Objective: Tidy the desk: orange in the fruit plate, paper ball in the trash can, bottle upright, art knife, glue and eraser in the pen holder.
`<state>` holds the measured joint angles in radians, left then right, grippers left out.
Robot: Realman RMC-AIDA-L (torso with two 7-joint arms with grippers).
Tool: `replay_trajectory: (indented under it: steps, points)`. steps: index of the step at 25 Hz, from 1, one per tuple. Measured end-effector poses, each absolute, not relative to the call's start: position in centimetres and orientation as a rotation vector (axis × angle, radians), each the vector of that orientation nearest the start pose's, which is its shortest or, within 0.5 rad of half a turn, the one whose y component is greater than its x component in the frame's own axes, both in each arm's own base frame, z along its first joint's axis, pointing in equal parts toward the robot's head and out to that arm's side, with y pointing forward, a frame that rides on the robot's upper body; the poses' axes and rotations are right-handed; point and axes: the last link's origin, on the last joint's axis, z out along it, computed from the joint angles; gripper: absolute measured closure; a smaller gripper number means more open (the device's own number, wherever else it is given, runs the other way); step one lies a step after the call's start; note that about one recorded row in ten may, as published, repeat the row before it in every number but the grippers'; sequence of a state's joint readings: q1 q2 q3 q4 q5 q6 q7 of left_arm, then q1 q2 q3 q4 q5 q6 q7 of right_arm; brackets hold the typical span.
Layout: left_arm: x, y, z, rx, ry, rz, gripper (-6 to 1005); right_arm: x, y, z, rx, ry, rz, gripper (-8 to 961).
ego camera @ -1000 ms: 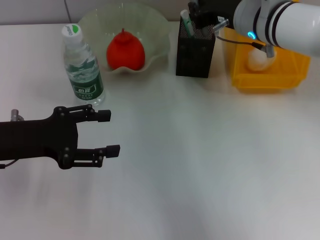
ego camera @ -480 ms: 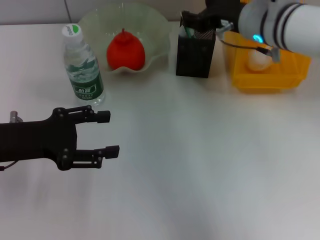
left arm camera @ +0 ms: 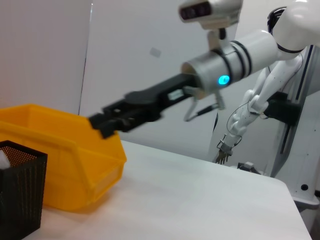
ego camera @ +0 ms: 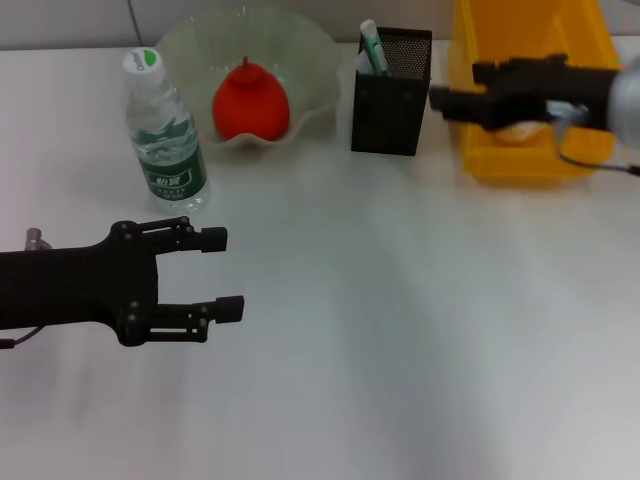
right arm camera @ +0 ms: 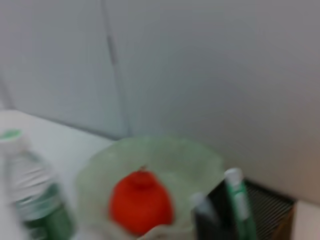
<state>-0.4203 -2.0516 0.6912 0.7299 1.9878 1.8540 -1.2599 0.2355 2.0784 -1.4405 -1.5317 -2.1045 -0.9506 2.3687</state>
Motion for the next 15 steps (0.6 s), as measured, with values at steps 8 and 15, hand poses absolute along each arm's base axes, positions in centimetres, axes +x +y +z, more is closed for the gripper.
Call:
replay_trajectory:
  steps: [8,15]
  points:
    - [-26.8,27.4,2.4,-2.903,-0.442,-0.863,184,21.6,30.0,5.9,-2.612,0.608,0.785,295]
    - [-27.0,26.4,3.7,-2.956,-0.468,-0.933,184,25.5,26.8,4.2,-2.717,0.464,0.838,287]
